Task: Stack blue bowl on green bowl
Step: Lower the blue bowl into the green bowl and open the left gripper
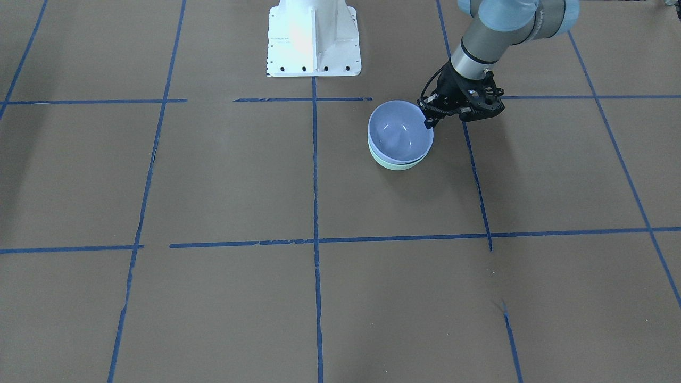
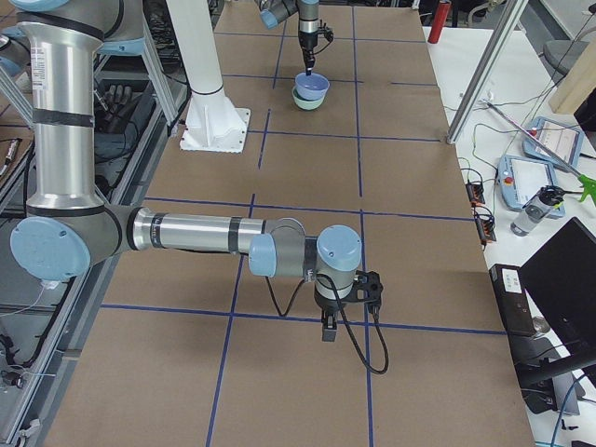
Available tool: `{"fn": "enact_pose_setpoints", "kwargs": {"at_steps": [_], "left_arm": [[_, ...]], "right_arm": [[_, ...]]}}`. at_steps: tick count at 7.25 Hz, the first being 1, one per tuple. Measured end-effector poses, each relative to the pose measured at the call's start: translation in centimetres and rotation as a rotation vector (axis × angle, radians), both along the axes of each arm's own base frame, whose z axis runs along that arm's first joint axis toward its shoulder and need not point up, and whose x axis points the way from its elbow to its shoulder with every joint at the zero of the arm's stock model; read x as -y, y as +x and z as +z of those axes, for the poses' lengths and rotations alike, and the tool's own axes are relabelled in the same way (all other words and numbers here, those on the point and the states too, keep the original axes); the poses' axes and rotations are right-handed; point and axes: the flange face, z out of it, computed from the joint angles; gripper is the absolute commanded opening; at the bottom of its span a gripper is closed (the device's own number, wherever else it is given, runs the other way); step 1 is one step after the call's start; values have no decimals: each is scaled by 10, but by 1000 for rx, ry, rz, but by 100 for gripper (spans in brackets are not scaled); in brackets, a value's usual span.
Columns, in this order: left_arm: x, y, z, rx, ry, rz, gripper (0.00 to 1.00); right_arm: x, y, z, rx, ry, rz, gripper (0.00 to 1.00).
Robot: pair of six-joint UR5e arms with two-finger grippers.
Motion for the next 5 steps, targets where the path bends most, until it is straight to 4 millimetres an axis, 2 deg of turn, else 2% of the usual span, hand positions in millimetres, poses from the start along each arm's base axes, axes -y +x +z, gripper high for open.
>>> {"fn": "enact_pose_setpoints", "kwargs": {"at_steps": [2,3,4,5], "left_arm": [[-2,9,8,15,-10,12,0],[-4,11,10,17,-11,18,68],[-5,11,10,18,-11,19,100],[-5,11,10,18,-9,20,100]], "right_arm": [[0,0,0,0,0,0,100],[0,0,0,0,0,0,100],[0,0,0,0,0,0,100],[0,0,0,0,0,0,100]]}}
